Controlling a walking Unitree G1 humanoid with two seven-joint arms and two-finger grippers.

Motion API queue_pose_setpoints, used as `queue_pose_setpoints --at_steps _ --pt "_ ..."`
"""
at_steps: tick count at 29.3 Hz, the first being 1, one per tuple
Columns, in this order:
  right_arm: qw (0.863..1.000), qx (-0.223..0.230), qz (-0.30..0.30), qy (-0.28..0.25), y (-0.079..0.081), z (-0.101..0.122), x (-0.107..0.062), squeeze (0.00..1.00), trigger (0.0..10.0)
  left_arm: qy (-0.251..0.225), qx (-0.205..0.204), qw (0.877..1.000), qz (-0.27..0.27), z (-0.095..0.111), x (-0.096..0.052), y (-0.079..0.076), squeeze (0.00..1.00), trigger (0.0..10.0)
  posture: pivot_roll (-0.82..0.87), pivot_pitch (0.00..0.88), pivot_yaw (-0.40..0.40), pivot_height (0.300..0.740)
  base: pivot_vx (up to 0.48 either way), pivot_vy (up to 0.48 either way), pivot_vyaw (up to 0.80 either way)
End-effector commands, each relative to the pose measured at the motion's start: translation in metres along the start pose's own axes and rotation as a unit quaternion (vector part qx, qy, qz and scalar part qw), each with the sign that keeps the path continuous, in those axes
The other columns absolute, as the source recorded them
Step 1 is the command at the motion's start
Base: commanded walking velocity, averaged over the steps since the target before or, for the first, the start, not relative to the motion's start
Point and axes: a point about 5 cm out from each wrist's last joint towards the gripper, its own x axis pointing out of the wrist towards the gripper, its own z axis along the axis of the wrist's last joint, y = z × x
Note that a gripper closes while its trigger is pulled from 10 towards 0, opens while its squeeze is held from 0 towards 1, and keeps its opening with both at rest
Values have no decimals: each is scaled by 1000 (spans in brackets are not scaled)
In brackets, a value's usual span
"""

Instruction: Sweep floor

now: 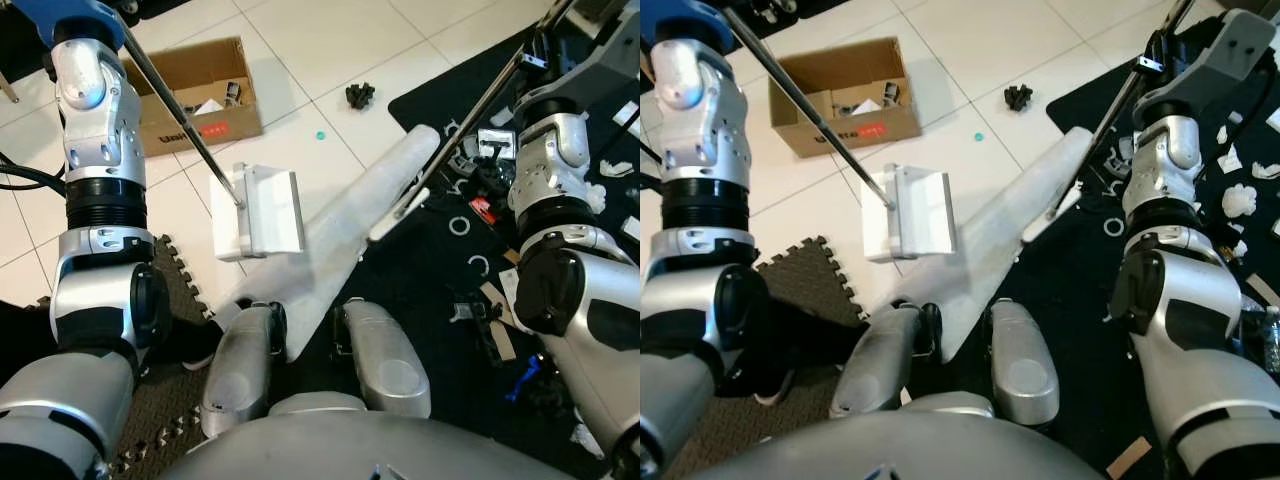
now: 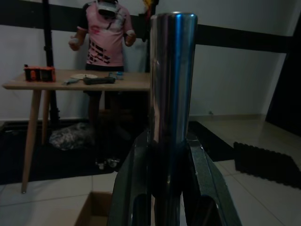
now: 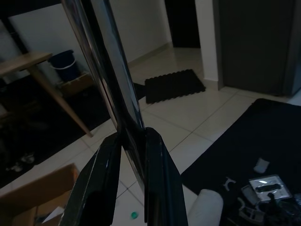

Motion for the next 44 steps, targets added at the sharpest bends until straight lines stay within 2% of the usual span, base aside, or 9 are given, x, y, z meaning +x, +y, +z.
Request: queue_pose_setpoints --at_steps 1,14,34,44 --pt "1000 4 5 -15 3 7 4 0 10000 -30 -3 1000 -1 12 3 -2 0 10000 -46 56 -9 740 0 0 0" --pt "1000 4 4 -14 2 6 3 0 10000 -29 -3 1000 0 12 2 -2 0 10000 -46 63 -10 740 0 0 0" --pt "1000 4 2 -12 2 5 3 0 10000 -30 -3 1000 4 12 2 0 0 10000 -45 66 -11 740 -392 0 0" --pt "1000 4 1 -12 1 5 3 0 10000 -30 -4 1000 5 12 2 -1 0 10000 -47 65 -11 740 -51 0 0"
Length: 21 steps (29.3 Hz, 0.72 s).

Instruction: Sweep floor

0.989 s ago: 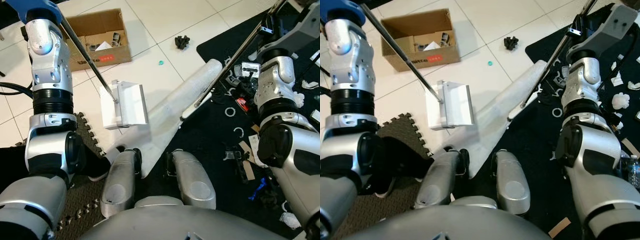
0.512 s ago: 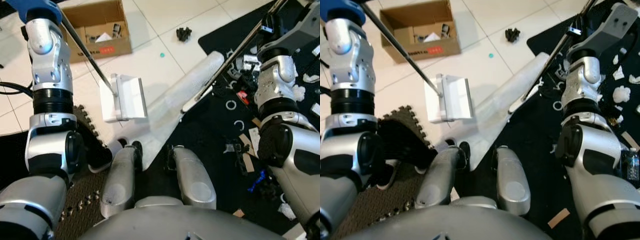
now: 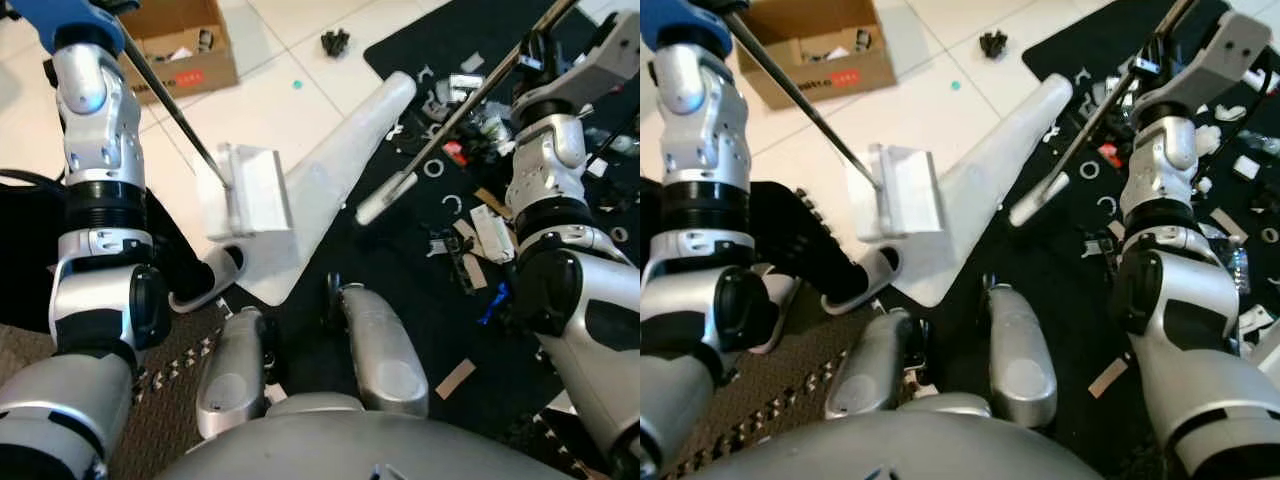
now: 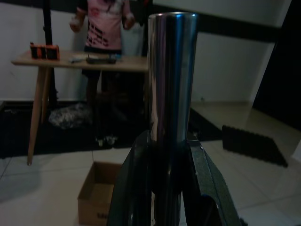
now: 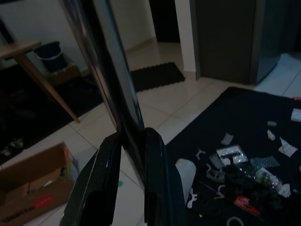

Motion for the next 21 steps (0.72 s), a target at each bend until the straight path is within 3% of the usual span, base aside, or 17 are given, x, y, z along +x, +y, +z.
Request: queue_pose_setpoints --at_steps 1,21 --pt "1000 3 0 -15 0 6 2 0 10000 -33 1 999 -6 14 3 -5 0 10000 -47 65 -11 740 0 0 0" --pt "1000 2 3 -14 2 6 3 0 10000 -32 -12 999 -16 14 3 -10 0 10000 -46 60 -12 740 0 0 0"
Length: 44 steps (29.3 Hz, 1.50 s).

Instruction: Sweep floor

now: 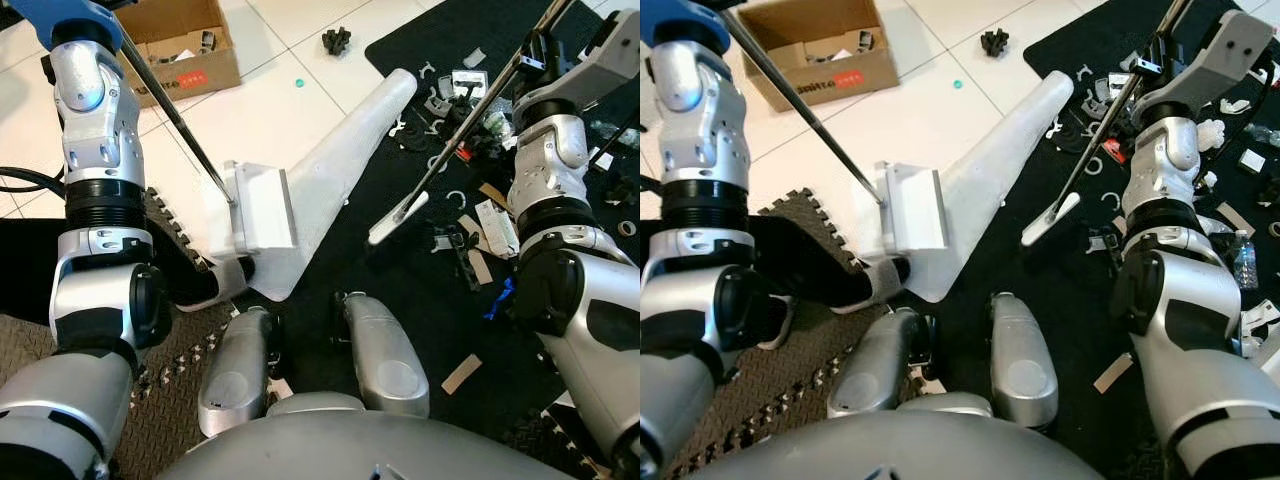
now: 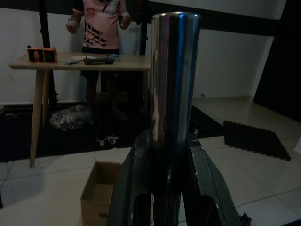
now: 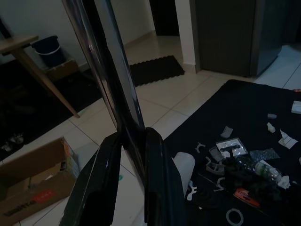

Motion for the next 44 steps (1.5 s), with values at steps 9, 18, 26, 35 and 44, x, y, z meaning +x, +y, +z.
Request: queue_pose_setpoints --at_steps 9,18,26,35,44 --pt "1000 2 7 -15 4 7 4 0 10000 -26 -20 999 -10 12 2 -9 0 10000 -44 53 -12 740 0 0 0" --pt "1000 2 10 -16 5 8 5 0 10000 -25 -23 999 -11 11 2 -9 0 10000 -44 47 -13 740 0 0 0" --pt "1000 1 8 -15 4 7 4 0 10000 -21 -19 1000 -10 10 2 -8 0 10000 -44 58 -11 740 0 0 0" --pt "1000 1 4 -13 3 6 3 0 10000 -20 -17 1000 -10 9 2 -8 0 10000 -44 62 -11 740 0 0 0" --pt "1000 1 3 -11 3 5 3 0 10000 -19 -16 1000 -9 9 2 -7 0 10000 -43 65 -11 740 0 0 0"
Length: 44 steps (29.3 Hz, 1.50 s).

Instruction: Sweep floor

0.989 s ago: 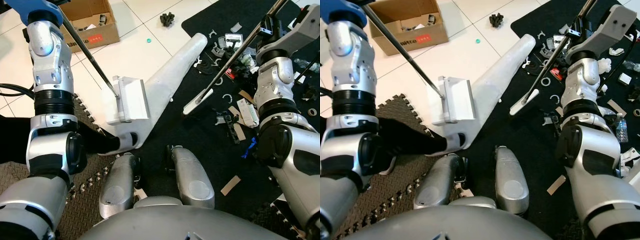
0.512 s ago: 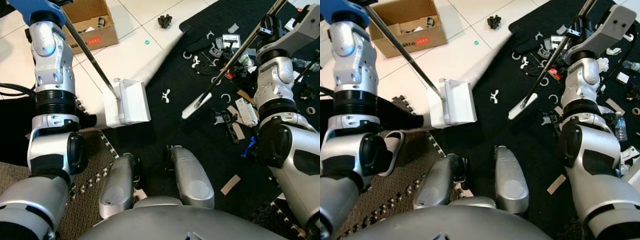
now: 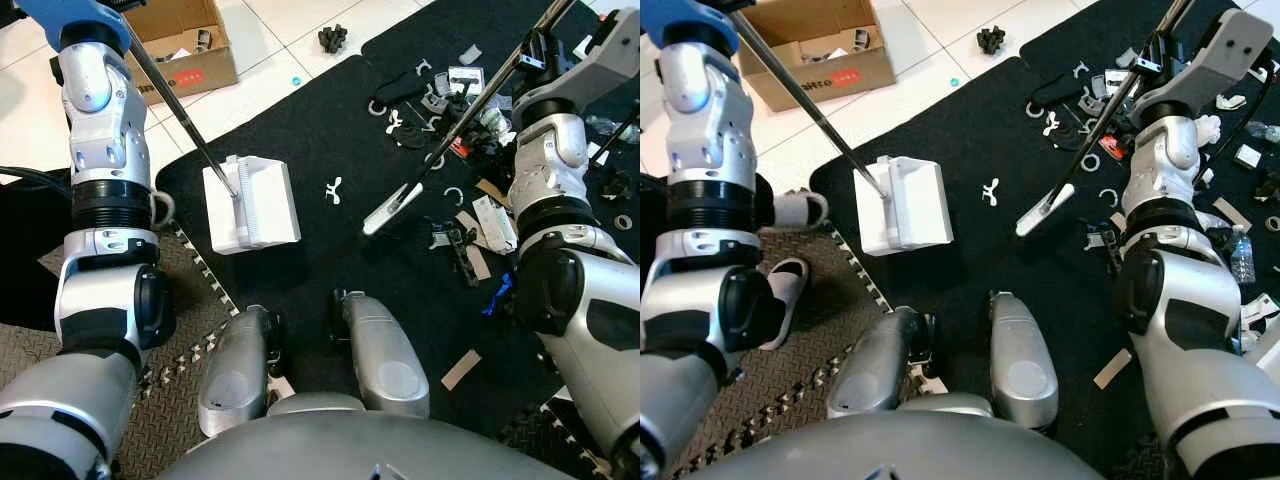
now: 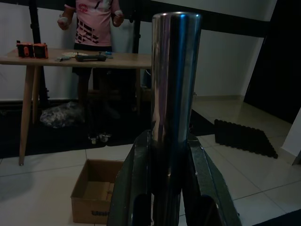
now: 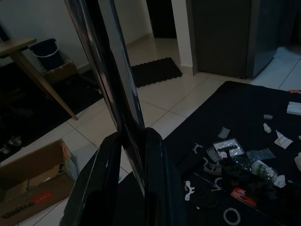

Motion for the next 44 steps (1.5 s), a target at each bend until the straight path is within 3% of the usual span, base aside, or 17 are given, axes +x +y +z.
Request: queue_pose_setpoints --at_steps 1,27,44 --pt "1000 1 2 -9 2 4 2 0 10000 -24 -3 1000 -3 12 3 -2 0 10000 -43 65 -11 740 0 0 0" --pt "1000 -19 7 -2 4 1 1 0 10000 -8 -1 1000 10 6 2 1 0 10000 -43 65 -11 740 0 0 0" --pt "1000 -7 8 1 5 2 3 0 10000 -3 -4 1000 7 4 2 -3 0 10000 -43 52 -14 740 0 0 -119"
